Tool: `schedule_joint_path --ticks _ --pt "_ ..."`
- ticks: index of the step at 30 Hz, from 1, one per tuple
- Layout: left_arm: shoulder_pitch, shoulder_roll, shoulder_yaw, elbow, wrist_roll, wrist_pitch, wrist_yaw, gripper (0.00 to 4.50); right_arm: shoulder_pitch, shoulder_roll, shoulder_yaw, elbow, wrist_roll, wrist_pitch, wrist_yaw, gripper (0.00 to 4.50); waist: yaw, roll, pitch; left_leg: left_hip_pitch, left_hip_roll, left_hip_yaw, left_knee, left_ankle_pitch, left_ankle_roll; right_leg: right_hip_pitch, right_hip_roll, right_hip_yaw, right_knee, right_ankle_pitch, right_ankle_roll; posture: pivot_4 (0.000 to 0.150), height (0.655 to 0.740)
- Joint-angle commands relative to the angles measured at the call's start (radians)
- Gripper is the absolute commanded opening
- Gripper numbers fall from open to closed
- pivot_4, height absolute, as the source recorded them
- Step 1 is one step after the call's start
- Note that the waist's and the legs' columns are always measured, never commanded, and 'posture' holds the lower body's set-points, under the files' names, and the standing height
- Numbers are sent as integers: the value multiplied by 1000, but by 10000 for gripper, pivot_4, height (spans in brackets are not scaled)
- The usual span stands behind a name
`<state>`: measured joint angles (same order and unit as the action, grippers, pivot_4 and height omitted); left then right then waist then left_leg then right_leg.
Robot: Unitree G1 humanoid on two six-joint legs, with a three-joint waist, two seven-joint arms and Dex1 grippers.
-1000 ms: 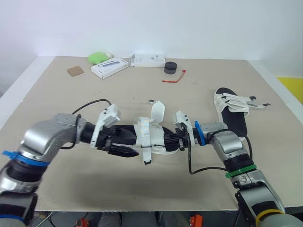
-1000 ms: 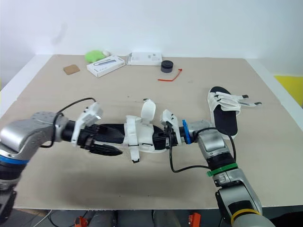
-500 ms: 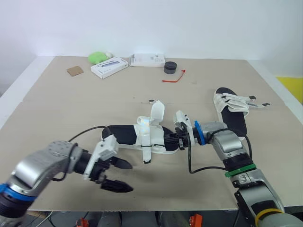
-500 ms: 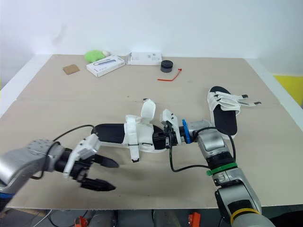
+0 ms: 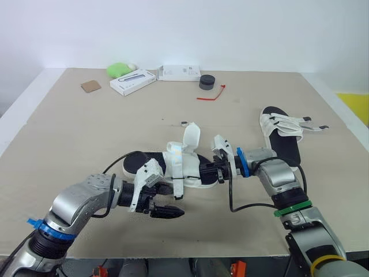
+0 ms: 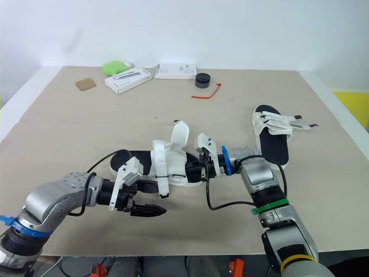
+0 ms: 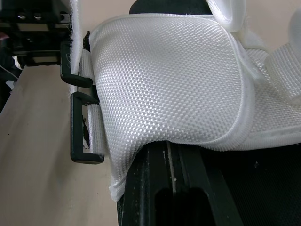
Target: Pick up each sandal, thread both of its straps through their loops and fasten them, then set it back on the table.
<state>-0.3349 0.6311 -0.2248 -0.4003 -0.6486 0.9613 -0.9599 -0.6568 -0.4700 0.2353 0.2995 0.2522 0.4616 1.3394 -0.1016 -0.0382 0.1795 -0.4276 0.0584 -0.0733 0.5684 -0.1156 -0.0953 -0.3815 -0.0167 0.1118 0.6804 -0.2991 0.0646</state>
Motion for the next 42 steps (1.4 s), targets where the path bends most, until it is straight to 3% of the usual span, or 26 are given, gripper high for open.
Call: schedule_joint_path --ticks 1,2,9,10,19,23,32,38,42 --pt "-21 -3 -2 -13 -58 66 -11 35416 20 1 24 22 -22 20 -24 0 0 0 0 0 0 0 0 0 0 0 0 0 0 0 0 1500 7400" --pt "-21 -6 1 -13 -71 82 -10 34027 21 1 24 22 -23 20 -24 0 0 0 0 0 0 0 0 0 0 0 0 0 0 0 0 1500 7400" --pt "-38 -22 -1 -3 -116 147 -1 1489 33 -8 24 6 -22 28 -23 0 0 0 0 0 0 0 0 0 0 0 0 0 0 0 0 1500 7400" --pt "-40 -26 -1 -1 -118 153 4 311 33 -8 24 4 -22 30 -24 0 0 0 0 0 0 0 0 0 0 0 0 0 0 0 0 1500 7400" --pt "-39 -33 38 7 -161 181 23 311 31 -5 25 6 -22 29 -26 0 0 0 0 0 0 0 0 0 0 0 0 0 0 0 0 1500 7400" --pt "-73 23 145 -22 -325 235 -78 311 25 -5 26 14 -24 24 -23 0 0 0 0 0 0 0 0 0 0 0 0 0 0 0 0 1500 7400" --pt "-134 118 234 -71 -557 273 -186 311 25 -6 25 14 -23 23 -22 0 0 0 0 -1 0 0 0 0 0 -1 0 0 0 0 0 1500 7400" --pt "-323 -27 320 201 -791 320 93 311 26 -5 25 14 -23 22 -25 0 2 0 0 -1 0 0 1 0 0 0 0 0 0 0 1 1500 7400" --pt "-401 -115 354 389 -855 315 304 311 24 -3 23 15 -23 22 -28 0 1 0 0 -1 0 0 1 0 0 0 0 0 0 3 5 1500 7400"
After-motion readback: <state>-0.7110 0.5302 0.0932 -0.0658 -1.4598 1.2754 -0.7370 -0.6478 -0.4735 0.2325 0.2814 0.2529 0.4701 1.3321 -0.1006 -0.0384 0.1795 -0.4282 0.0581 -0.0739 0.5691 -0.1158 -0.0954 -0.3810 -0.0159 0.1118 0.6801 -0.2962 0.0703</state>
